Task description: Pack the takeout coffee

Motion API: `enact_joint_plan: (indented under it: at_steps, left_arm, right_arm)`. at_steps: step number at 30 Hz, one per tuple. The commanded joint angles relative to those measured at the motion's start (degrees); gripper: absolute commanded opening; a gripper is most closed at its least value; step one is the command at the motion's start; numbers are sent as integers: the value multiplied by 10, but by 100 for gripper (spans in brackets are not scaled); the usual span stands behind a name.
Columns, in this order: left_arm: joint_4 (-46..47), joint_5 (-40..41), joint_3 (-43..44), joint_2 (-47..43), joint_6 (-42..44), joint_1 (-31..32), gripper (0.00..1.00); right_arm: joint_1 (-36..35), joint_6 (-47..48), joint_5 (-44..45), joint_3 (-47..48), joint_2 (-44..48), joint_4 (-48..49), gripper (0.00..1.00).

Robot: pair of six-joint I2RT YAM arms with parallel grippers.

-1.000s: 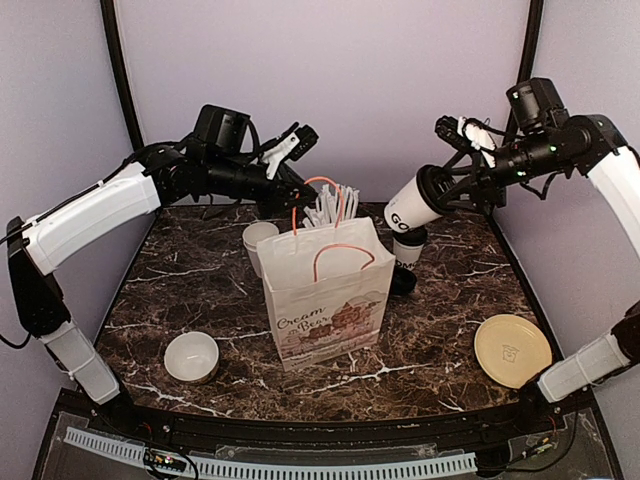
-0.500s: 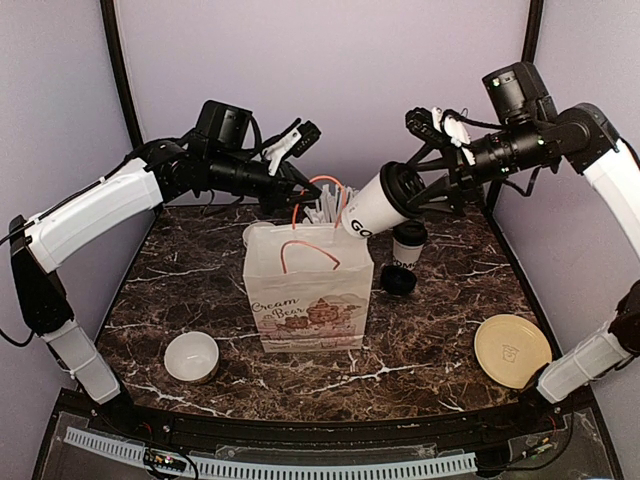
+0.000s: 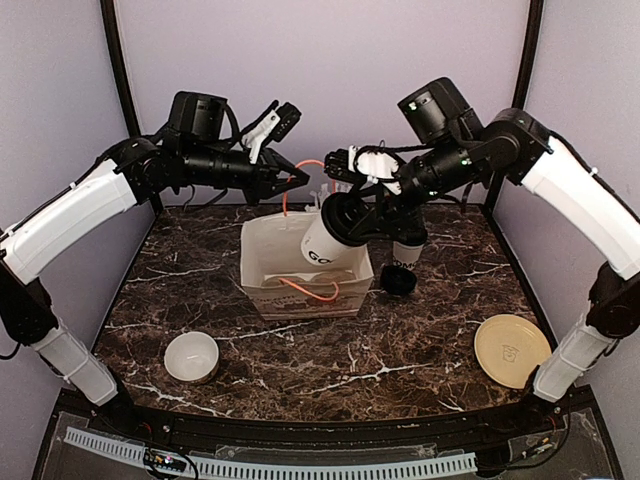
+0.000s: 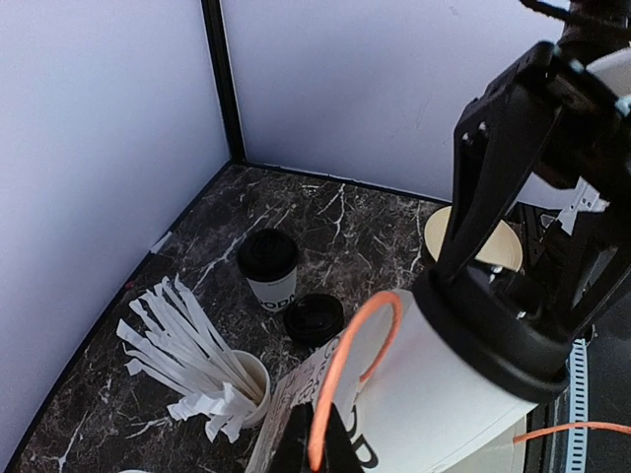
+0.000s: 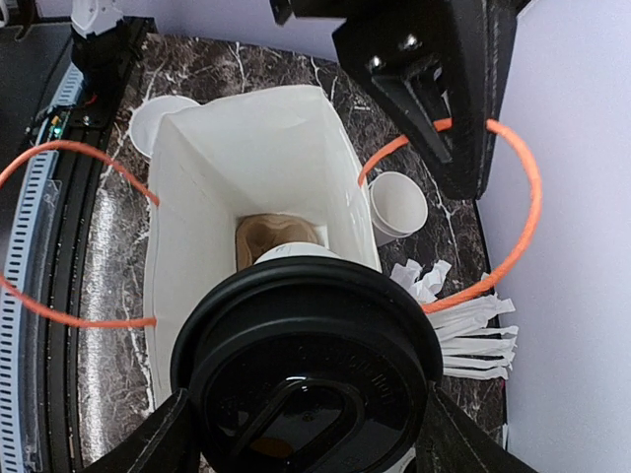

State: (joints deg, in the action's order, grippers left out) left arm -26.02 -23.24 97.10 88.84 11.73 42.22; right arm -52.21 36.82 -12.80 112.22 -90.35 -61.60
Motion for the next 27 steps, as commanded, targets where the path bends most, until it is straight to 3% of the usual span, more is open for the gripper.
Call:
enact_joint_plan:
  at_steps: [1,5,7,12,16,21,27]
  left_arm:
    - [28,7,-27,-31,-14,0,0]
    - [25,7,-37,-32,-15,0,1]
    - [21,4,-41,-33,-13,0,8]
    - [11,-7,-46,-48,-10,1,44]
    - [-4,-53,-54,-98,4,1,60]
    - [11,-31,-97,-161,18,1,67]
    - [38,133,-141,-141,3,-7,71]
  right_arm:
    - [-48,-6,107,-9,-20,42,55]
    - [-78,1,168,-46,-29,53,54]
    - [-90,5,176,-61,-26,55,54]
    - [-126,24,178,-105,-8,51,54]
    - [-158,37,190,-151,8,47,54]
    - [-180,49,228,-181,14,56,54]
    - [-195,62,251,-201,17,66,52]
